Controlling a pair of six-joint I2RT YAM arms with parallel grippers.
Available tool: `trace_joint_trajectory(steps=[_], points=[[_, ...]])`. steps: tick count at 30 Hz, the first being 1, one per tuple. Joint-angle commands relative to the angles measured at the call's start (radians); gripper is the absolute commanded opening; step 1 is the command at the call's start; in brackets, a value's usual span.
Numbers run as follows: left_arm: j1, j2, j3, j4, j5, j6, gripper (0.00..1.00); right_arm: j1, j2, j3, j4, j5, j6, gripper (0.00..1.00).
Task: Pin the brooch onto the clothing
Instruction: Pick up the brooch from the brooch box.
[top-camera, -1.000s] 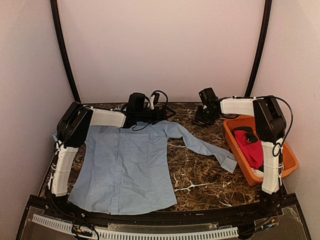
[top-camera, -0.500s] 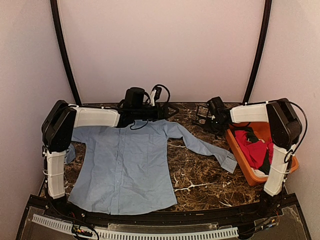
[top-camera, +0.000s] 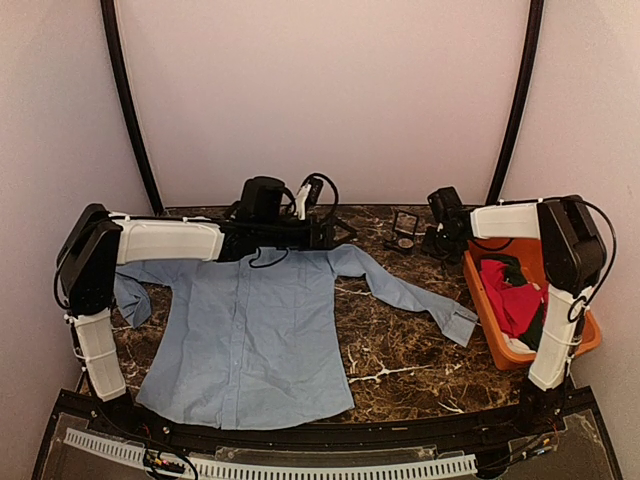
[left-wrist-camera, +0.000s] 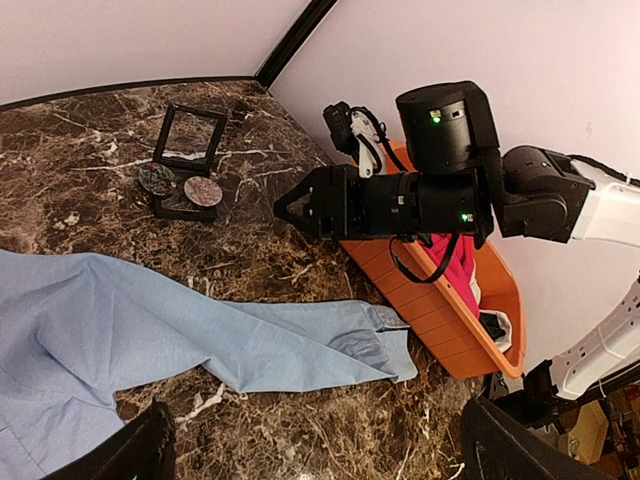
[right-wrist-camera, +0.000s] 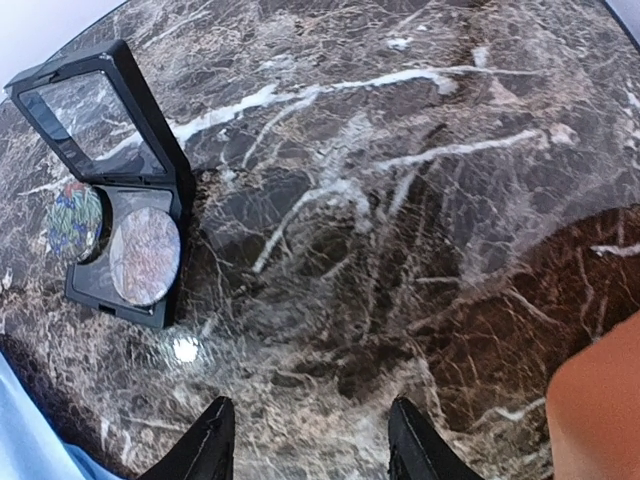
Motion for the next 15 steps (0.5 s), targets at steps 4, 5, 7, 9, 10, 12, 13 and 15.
trace_joint_trajectory(steps=[4,5,7,9,10,12,13,15], points=[[-0.011,-0.117,-0.077,-0.047,-0.041,0.068,0.99,-0.008,0.124,0.166,-0.008,-0.104,0.057,0.50],[-0.012,-0.120,-0.085,-0.048,-0.044,0.070,0.99,-0.008,0.142,0.188,-0.011,-0.115,0.068,0.50],[-0.012,-0.130,-0.092,-0.051,-0.046,0.075,0.99,-0.008,0.169,0.221,-0.005,-0.139,0.095,0.50],[-0.015,-0.136,-0.097,-0.056,-0.049,0.083,0.99,-0.007,0.196,0.245,0.010,-0.170,0.122,0.49],[-0.015,-0.139,-0.098,-0.060,-0.050,0.088,0.99,-0.008,0.209,0.257,0.012,-0.177,0.136,0.49],[-0.015,-0.144,-0.103,-0.066,-0.051,0.095,0.99,-0.007,0.229,0.274,0.015,-0.186,0.160,0.49],[-0.017,-0.151,-0.108,-0.067,-0.054,0.100,0.99,-0.006,0.235,0.273,0.023,-0.190,0.174,0.50],[-0.017,-0.160,-0.117,-0.069,-0.058,0.106,0.99,-0.007,0.237,0.263,0.045,-0.196,0.193,0.50]])
